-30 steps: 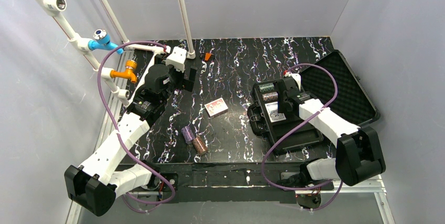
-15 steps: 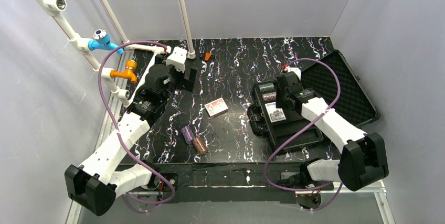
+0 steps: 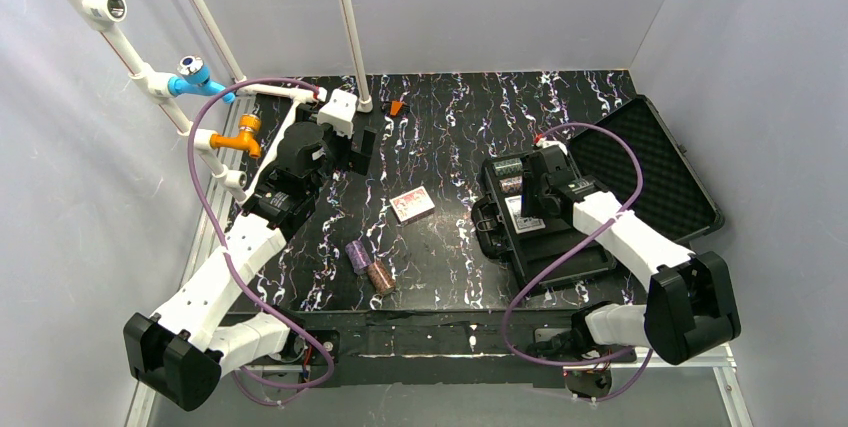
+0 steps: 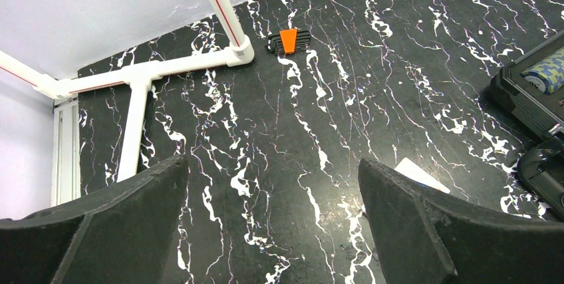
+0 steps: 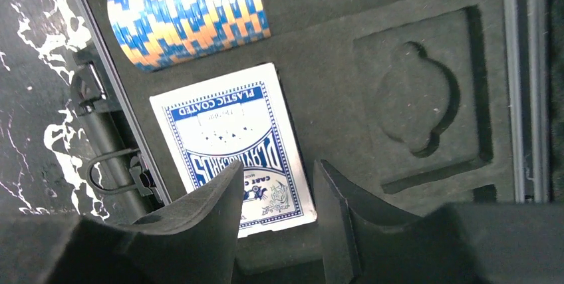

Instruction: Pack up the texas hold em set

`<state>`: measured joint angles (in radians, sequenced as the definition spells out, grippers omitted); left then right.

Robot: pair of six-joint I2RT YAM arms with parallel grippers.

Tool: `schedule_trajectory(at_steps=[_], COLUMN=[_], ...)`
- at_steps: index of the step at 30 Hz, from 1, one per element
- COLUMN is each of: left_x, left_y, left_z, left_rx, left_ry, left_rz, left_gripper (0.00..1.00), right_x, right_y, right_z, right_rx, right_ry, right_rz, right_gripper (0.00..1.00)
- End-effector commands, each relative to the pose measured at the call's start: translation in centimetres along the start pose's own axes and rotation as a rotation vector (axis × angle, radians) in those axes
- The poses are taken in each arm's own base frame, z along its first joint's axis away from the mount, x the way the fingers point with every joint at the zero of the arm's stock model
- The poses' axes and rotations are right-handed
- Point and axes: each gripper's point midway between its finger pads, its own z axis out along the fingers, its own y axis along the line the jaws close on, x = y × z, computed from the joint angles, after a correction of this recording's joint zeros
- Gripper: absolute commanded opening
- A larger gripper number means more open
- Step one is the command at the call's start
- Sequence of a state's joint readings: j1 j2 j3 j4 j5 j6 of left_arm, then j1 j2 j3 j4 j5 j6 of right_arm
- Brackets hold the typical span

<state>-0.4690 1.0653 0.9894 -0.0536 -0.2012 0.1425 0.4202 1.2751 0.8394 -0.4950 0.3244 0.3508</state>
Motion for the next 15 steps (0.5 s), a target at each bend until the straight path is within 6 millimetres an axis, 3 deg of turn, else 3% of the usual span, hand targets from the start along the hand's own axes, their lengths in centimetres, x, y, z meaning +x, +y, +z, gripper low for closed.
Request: schedule_trajectory(at_steps=[1,6,15], left_x=[-0.1,0.1,0.1], left_y=[0.0,0.0,0.0], left_z=[-0.1,0.0,0.0], left_rx=[-0.002,-0.003,-0.002], left_ry=[-0.005,-0.002,0.0], left_rz=[0.013,0.013,0.014], left_gripper=[0.99,0.99,0.99], right_x=[0.6,1.1,-1.6], right_y=[1.2,1.1,1.3], right_z=[0.8,1.1,-0.8], right_rx=[-0.052,-0.046,-0.058], right_ry=[0.011,0.025,-0.017], right_rz=[0.021,0.016,-0.009], right_gripper=[0.5,0.5,0.55])
